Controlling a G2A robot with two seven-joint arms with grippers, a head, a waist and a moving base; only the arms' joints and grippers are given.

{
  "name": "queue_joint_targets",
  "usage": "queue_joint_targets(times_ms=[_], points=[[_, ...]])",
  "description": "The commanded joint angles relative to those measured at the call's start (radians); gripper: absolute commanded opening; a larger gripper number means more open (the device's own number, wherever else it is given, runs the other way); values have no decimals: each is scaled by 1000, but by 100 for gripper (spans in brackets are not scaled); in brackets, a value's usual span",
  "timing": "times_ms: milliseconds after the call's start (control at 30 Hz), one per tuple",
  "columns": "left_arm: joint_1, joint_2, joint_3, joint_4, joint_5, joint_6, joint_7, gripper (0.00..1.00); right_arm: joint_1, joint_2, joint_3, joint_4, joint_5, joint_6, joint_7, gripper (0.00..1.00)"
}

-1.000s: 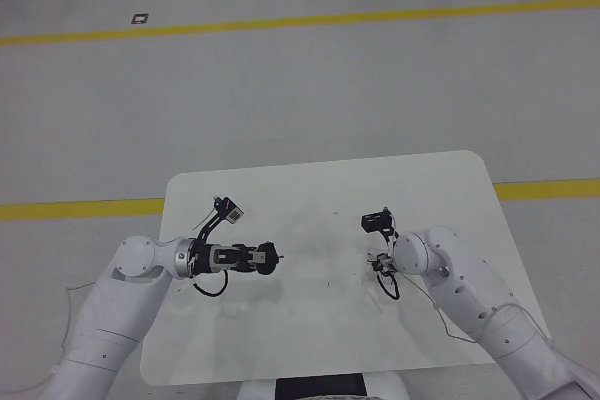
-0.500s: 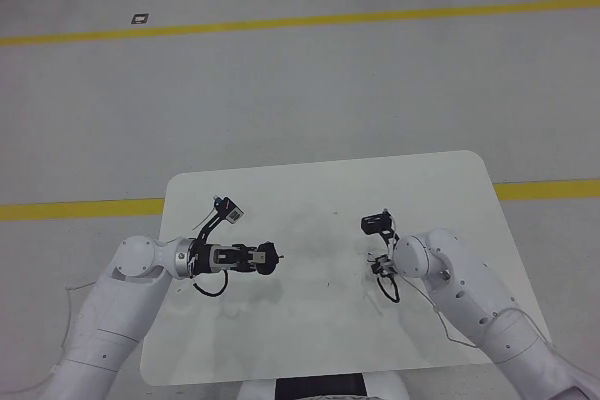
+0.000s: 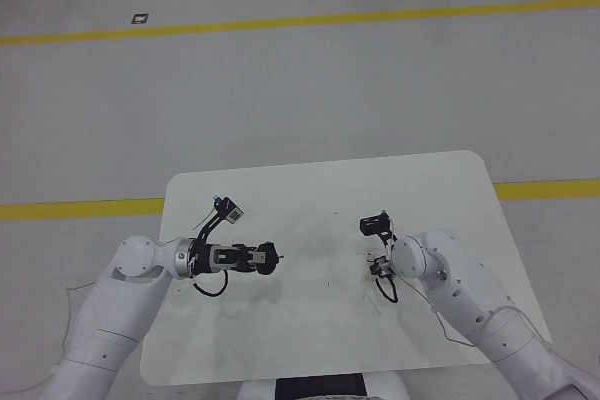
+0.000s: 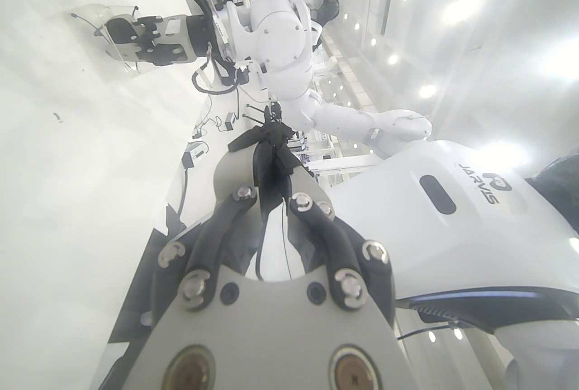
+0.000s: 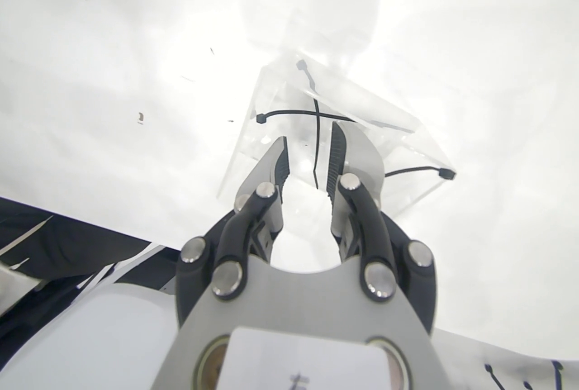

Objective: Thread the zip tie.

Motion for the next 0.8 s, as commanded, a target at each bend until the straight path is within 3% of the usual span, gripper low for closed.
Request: queue_joint_targets(times_ms=[0,67,167,500,767], points=[[0,0,0,0,0,0,0,0,2,-2,-3,3,-1,2,-2,18],[0,0,0,0,0,0,0,0,4,-3,-6,4,-3,4,-2,15],[0,0,0,0,0,0,0,0,5,-5,-8,3,-7,6,1,0],[0,0,0,0,0,0,0,0,-27,4,32,-75,-21,9,30,0],[0,0,0,0,0,0,0,0,-111,27,148,-209,46,-34,24,0]])
